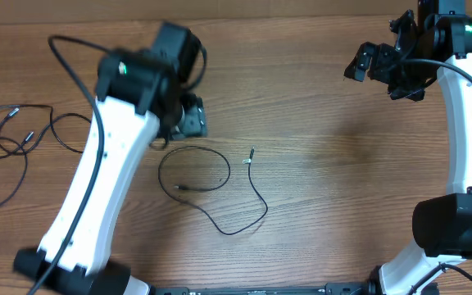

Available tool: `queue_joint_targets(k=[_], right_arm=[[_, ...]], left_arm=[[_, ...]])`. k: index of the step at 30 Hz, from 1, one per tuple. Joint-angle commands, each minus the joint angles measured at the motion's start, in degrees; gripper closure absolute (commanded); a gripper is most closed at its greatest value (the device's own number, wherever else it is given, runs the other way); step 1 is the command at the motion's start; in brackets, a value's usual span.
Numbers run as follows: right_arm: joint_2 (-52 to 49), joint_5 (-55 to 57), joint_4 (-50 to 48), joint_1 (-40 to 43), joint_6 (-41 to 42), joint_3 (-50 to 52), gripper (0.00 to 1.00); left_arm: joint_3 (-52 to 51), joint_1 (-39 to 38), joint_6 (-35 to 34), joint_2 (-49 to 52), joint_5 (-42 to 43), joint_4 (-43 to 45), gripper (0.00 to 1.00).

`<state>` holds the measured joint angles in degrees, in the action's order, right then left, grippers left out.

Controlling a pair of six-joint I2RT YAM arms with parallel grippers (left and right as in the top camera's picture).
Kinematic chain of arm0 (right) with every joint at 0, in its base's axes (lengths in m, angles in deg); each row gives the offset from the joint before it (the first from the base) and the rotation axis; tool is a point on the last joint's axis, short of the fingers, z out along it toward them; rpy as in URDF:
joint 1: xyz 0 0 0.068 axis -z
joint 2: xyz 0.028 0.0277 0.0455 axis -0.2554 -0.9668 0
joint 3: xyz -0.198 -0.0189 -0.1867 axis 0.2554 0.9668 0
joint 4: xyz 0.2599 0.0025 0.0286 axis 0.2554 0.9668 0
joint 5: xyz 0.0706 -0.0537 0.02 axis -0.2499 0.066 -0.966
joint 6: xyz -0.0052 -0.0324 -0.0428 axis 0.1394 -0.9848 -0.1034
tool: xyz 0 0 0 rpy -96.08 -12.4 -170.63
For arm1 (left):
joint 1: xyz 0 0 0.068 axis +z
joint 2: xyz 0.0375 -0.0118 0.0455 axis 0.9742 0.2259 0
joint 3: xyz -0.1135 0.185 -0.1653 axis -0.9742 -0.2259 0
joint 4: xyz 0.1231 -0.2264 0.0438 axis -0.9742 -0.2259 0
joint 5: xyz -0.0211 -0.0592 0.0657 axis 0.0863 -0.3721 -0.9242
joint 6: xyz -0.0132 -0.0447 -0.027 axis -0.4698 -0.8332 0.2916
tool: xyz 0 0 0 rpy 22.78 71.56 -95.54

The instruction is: Untangle cables

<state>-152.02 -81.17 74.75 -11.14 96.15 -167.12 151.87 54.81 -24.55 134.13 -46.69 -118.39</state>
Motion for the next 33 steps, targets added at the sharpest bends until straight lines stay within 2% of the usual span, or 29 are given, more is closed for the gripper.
queue_joint_targets(k=[1,2,4,6,8,10,11,14,19,22,25,26,27,28,29,30,33], right_arm=[[0.6,0.3,-0.5,-0.2,0.0,0.2,0.00],[0.6,0.3,-0.5,-0.2,0.0,0.2,0.00],[0.6,0.3,-0.5,-0.2,0.0,0.2,0.00],[0.6,0.3,-0.4,-0.2,0.0,0.2,0.00],[0.6,0.3,-0.5,-0.2,0.0,0.2,0.00],[0.6,0.3,-0.5,-0.2,0.0,0.2,0.00],[0.6,0.3,-0.4,-0.2,0.0,0.2,0.00],[0.6,0.3,-0.2,-0.2,0.0,0.2,0.00],[0.6,0.3,0.0,-0.2,0.0,0.2,0.00],[0.6,0.1,0.3,-0.2,0.0,0.2,0.00],[0.6,0.2,0.5,-0.2,0.0,0.2,0.00],[0.6,0.2,0.6,-0.2,0.0,0.2,0.00],[0.6,0.1,0.6,-0.2,0.0,0.2,0.00],[0.6,0.1,0.6,-0.2,0.0,0.2,0.00],[0.6,0.1,0.5,-0.2,0.0,0.2,0.00],[0.6,0.1,0.6,-0.2,0.0,0.2,0.00],[0.6,0.1,0.7,-0.2,0.0,0.2,0.00]], left_arm=[[-16.4,-2.7,-6.6,-10.7,2.8,7.7,0.23],[-21.4,-2.7,-4.4,-12.3,6.9,11.6,0.24],[-29.0,-2.7,5.9,-13.6,14.7,18.8,0.25],[-35.1,-2.9,21.3,-13.2,24.5,25.8,0.26],[-39.4,-3.7,33.5,-12.7,33.7,31.2,0.25],[-44.1,-5.3,42.2,-12.0,38.8,36.9,0.24],[-45.7,-6.1,43.6,-11.5,38.9,38.7,0.24],[-49.4,-8.7,46.4,-9.6,38.9,42.4,0.23],[-50.4,-13.2,51.3,-2.6,38.8,43.2,0.23],[-50.4,-14.7,51.8,2.2,34.6,43.3,0.23],[-50.4,-15.1,51.3,6.3,33.1,42.6,0.30],[-50.4,-15.1,51.2,6.9,33.1,42.4,0.35],[-50.4,-15.1,51.2,7.1,33.1,42.4,0.47],[-50.2,-14.9,51.2,7.1,33.0,42.2,0.75],[-48.3,-14.2,46.5,6.4,30.8,41.2,0.91],[-45.9,-13.3,42.6,5.7,28.1,40.1,0.96],[-33.9,-9.1,36.8,2.6,21.8,35.1,0.96]])
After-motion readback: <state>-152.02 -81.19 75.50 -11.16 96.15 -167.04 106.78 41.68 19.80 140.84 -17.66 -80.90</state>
